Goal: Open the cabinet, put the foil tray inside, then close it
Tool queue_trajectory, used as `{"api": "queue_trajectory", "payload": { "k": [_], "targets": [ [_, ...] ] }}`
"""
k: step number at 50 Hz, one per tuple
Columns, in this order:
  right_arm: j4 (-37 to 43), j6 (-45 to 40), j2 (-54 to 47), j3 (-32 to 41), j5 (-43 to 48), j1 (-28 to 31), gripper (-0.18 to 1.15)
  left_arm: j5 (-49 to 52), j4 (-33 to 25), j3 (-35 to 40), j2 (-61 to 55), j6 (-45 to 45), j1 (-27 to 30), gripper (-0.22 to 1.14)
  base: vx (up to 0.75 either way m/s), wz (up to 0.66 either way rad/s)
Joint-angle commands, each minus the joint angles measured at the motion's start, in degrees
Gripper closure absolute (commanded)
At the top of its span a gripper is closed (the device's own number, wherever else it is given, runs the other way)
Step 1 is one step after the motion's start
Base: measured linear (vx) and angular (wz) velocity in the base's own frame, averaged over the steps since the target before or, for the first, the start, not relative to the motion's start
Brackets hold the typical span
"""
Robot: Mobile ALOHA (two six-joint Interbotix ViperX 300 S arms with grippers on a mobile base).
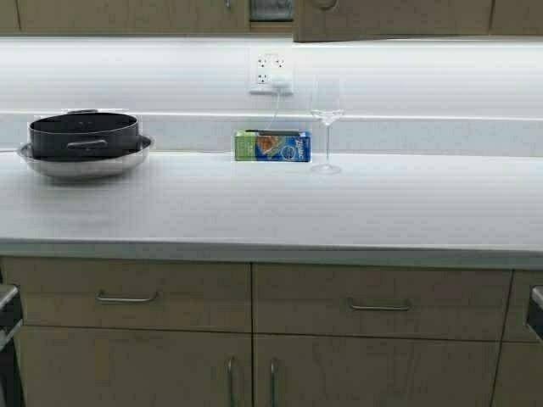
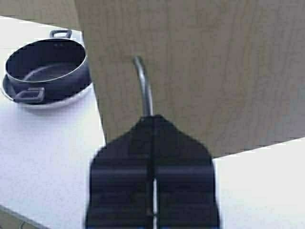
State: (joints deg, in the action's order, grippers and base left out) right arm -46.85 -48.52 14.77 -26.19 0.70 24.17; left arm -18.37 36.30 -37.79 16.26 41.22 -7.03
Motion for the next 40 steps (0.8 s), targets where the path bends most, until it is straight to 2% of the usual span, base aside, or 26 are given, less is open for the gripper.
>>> {"api": "queue_trajectory", "payload": {
  "k": [1, 21, 40],
  "targets": [
    [0.1, -0.4, 2.2, -0.3, 0.8, -0.1, 0.90, -0.4, -0.2, -0.6, 2.5, -0.2, 0.1, 0.88, 0.18, 0.08],
    [0.5, -0.6, -5.2, 8.0, 1.0, 0.1, 0.89, -0.4, -0.1, -0.6, 0.5, -0.1, 0.1, 0.88, 0.21, 0.11],
    [0.6, -0.4, 2.9, -1.5, 0.5, 1.8, 0.89, -0.4, -0.6, -2.5, 1.9, 0.4, 0.1, 0.88, 0.18, 0.00]
  ]
}}
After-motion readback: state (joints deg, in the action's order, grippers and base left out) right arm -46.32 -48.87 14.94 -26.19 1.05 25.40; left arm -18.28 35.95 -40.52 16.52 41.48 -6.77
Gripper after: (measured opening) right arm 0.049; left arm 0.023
